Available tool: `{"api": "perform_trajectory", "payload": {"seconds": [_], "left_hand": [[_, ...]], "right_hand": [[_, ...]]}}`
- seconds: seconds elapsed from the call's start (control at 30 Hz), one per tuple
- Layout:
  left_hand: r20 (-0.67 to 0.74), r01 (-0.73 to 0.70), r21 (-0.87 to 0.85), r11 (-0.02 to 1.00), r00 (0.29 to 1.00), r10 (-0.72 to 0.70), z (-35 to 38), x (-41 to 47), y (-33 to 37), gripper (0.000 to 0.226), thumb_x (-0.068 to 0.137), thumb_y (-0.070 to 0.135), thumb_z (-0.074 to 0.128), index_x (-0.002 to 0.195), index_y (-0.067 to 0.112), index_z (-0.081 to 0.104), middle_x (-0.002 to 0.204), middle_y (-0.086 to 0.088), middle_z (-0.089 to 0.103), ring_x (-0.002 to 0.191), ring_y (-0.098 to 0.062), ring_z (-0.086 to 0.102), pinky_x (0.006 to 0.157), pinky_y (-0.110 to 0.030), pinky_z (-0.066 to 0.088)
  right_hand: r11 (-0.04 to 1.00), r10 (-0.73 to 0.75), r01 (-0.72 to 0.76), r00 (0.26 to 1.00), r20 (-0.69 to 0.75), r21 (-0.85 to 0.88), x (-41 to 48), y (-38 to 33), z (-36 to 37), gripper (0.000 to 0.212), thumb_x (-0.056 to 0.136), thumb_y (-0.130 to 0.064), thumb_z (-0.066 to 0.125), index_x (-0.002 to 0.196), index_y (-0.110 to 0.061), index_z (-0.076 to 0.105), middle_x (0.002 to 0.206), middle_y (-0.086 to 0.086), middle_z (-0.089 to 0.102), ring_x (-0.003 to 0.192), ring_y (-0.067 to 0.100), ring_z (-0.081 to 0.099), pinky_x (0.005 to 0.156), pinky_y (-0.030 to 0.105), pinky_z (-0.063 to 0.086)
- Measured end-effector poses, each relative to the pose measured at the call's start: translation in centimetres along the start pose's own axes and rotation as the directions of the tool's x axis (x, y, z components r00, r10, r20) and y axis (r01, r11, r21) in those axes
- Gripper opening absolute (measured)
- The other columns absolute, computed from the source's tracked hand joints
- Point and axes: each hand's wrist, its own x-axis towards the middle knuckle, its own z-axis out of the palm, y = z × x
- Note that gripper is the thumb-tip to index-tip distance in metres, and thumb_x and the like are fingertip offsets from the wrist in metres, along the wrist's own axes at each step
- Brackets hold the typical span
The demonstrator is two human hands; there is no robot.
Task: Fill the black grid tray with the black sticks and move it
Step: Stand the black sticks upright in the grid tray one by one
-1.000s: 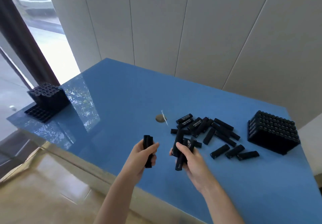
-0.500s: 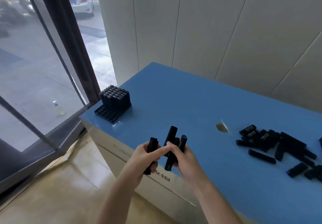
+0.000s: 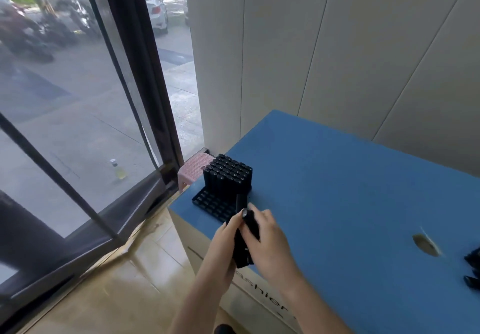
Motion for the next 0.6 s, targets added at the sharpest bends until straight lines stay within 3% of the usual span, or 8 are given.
{"api": "perform_trajectory", "payload": {"seconds": [0.07, 0.13, 0.23, 0.33, 0.43, 0.5, 0.6], "left_hand": [[0.012, 0.017, 0.006, 1.0, 1.0, -0.017, -1.5, 1.6, 0.9, 0.034, 0.092, 0.036, 0.049, 0.105, 0.008, 0.064, 0.08, -0.007, 0.067, 0.071, -0.017, 0.067, 0.056, -0.028, 0.053], [0.035, 0.033, 0.003, 0.999, 0.999, -0.033, -3.0, 2.8, 1.7, 0.036, 0.092, 0.037, 0.05, 0.104, 0.007, 0.065, 0.084, -0.01, 0.066, 0.074, -0.021, 0.065, 0.06, -0.031, 0.052], [0.043, 0.058, 0.0, 0.998, 0.997, -0.058, -4.9, 4.1, 2.3, 0.03, 0.091, 0.033, 0.051, 0.093, 0.006, 0.064, 0.074, -0.01, 0.059, 0.061, -0.019, 0.057, 0.05, -0.027, 0.045], [0.042, 0.063, -0.022, 0.998, 0.997, -0.062, -6.3, 5.0, 3.1, 0.025, 0.089, 0.027, 0.055, 0.096, 0.004, 0.063, 0.067, -0.007, 0.062, 0.055, -0.016, 0.055, 0.047, -0.025, 0.044], [0.032, 0.057, -0.029, 0.998, 0.998, -0.056, -7.7, 6.4, 4.3, 0.034, 0.077, 0.031, 0.065, 0.098, 0.004, 0.062, 0.07, -0.009, 0.063, 0.058, -0.018, 0.056, 0.055, -0.029, 0.044], [0.011, 0.043, -0.046, 0.998, 0.999, -0.043, -8.8, 7.5, 5.4, 0.035, 0.074, 0.03, 0.066, 0.098, 0.005, 0.059, 0.07, -0.007, 0.062, 0.054, -0.015, 0.056, 0.05, -0.026, 0.046], [0.005, 0.011, -0.077, 0.997, 1.0, -0.011, -10.7, 9.3, 7.3, 0.027, 0.078, 0.025, 0.063, 0.099, 0.009, 0.055, 0.072, -0.006, 0.059, 0.057, -0.016, 0.054, 0.052, -0.025, 0.048]], "right_hand": [[0.995, -0.018, 0.017, 1.0, -0.015, -0.1, 1.5, -0.8, 1.2, 0.054, 0.095, -0.034, 0.043, 0.145, -0.025, 0.022, 0.106, -0.006, 0.042, 0.099, 0.015, 0.055, 0.088, 0.033, 0.049], [0.988, -0.029, 0.027, 1.0, -0.012, -0.151, 2.8, -1.5, 2.0, 0.057, 0.095, -0.036, 0.041, 0.146, -0.024, 0.018, 0.108, -0.007, 0.04, 0.098, 0.017, 0.056, 0.086, 0.035, 0.049], [0.991, 0.009, -0.002, 0.999, 0.051, -0.133, 4.7, -2.3, 3.0, 0.058, 0.095, -0.034, 0.041, 0.146, -0.022, 0.017, 0.116, -0.006, 0.039, 0.103, 0.017, 0.053, 0.09, 0.034, 0.046], [0.992, 0.101, -0.112, 0.982, 0.162, 0.056, 5.9, -3.0, 3.1, 0.057, 0.092, -0.027, 0.049, 0.143, -0.025, 0.023, 0.117, -0.009, 0.038, 0.106, 0.008, 0.048, 0.091, 0.024, 0.045], [0.911, 0.186, -0.259, 0.953, 0.241, 0.322, 6.8, -3.4, 2.5, 0.036, 0.09, -0.015, 0.052, 0.123, -0.023, 0.038, 0.096, -0.007, 0.047, 0.084, 0.001, 0.051, 0.073, 0.009, 0.042], [0.831, 0.235, -0.335, 0.935, 0.266, 0.444, 7.1, -3.2, 2.2, 0.019, 0.093, -0.011, 0.045, 0.109, -0.02, 0.044, 0.082, -0.006, 0.044, 0.065, 0.004, 0.044, 0.068, 0.014, 0.038], [0.692, 0.28, -0.375, 0.927, 0.249, 0.617, 7.5, -2.5, 2.1, 0.018, 0.096, -0.009, 0.04, 0.107, -0.014, 0.055, 0.087, 0.0, 0.046, 0.058, 0.006, 0.041, 0.065, 0.019, 0.041]]}}
